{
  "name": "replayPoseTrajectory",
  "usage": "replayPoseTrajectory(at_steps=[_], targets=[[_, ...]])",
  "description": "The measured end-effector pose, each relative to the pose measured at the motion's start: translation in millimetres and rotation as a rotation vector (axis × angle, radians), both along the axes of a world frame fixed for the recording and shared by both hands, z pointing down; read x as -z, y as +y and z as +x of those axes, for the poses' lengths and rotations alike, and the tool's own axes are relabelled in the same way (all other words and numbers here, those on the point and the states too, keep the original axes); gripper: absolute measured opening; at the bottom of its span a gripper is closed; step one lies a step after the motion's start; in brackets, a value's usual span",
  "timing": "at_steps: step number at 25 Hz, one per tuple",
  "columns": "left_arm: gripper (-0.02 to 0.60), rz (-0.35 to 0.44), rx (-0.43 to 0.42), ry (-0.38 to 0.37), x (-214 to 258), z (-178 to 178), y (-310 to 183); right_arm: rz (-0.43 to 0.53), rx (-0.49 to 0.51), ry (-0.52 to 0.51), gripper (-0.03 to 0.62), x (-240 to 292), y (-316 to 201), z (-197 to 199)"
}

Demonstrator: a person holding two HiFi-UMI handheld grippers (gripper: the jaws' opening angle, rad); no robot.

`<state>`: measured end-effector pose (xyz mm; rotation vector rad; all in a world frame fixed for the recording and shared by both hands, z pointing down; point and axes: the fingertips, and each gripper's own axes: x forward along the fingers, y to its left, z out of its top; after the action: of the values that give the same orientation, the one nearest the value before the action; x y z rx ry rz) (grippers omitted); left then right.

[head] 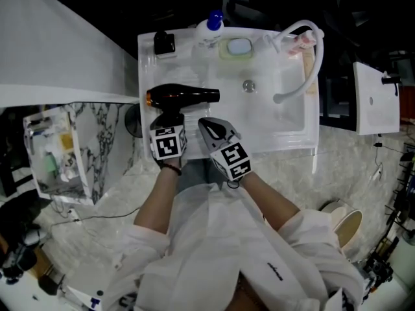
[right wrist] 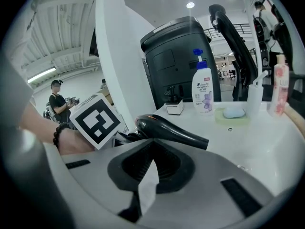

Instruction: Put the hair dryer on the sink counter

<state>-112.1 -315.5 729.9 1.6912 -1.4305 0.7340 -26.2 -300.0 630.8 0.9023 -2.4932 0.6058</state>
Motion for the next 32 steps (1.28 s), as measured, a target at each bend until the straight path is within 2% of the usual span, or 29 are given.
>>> replayPoseTrajectory(at_steps=[15,32], targets=[[0.253,-0.056,-0.06,-0.136,-15,1,-1,-0.012,-0.037,0.003,0.017,-2,-5,10],[0.255,-0.09,-0.112,-0.116,-24,12,-4,0.0,-0.069,0.0,0.017,-3,-4,27]])
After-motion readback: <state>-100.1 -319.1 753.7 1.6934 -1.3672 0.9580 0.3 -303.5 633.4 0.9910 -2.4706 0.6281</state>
